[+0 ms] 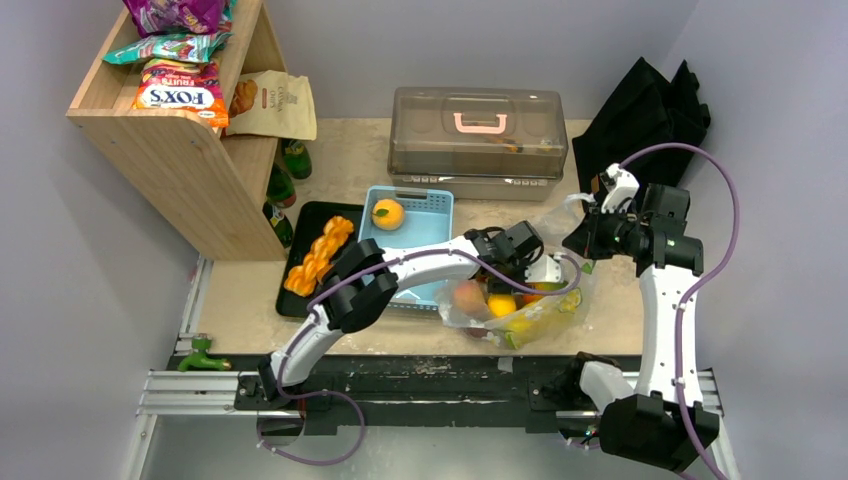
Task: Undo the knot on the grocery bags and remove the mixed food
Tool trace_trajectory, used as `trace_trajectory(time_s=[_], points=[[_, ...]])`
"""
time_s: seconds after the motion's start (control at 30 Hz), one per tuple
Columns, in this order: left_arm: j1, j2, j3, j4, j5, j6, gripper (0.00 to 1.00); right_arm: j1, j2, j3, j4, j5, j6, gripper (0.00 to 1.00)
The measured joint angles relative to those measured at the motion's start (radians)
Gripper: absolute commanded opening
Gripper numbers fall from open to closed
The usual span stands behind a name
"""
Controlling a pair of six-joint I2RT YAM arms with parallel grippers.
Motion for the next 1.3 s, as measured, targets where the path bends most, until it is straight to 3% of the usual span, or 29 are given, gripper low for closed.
trace_trajectory(time_s=[0.13,0.27,0.43,0.63,0.87,1.03,1.2,1.3], points=[[-0.002,0.034,0.012,-0.065,-0.011,0.024,0.25,0.009,0.000,0.000,-0.005,-0.031,0.000,0.00],[-0.002,0.027,0.009,-0.090,-0.013,0.040,0.00,0.010,0.002,0.000,-0.005,-0.044,0.000,0.00],[-0.003,-0.075,-0.103,-0.087,0.014,0.039,0.00,0.010,0.008,0.000,-0.003,-0.060,-0.001,0.00],[-0.007,-0.314,-0.196,-0.079,0.138,0.006,0.00,0.010,0.008,0.000,0.010,-0.061,0.000,0.00],[-0.008,-0.605,-0.216,0.015,0.380,-0.099,0.00,0.010,0.011,0.000,0.028,-0.064,0.006,0.00],[0.010,-0.701,-0.189,0.041,0.481,-0.226,0.00,0.010,0.019,0.000,0.040,-0.064,0.006,0.00],[0.203,-0.777,-0.190,0.009,0.508,-0.312,0.00,0.010,0.019,0.000,0.040,-0.064,0.000,0.00],[0.354,-0.853,-0.310,0.004,0.468,-0.279,0.00,0.010,0.018,0.000,0.040,-0.064,-0.008,0.00]])
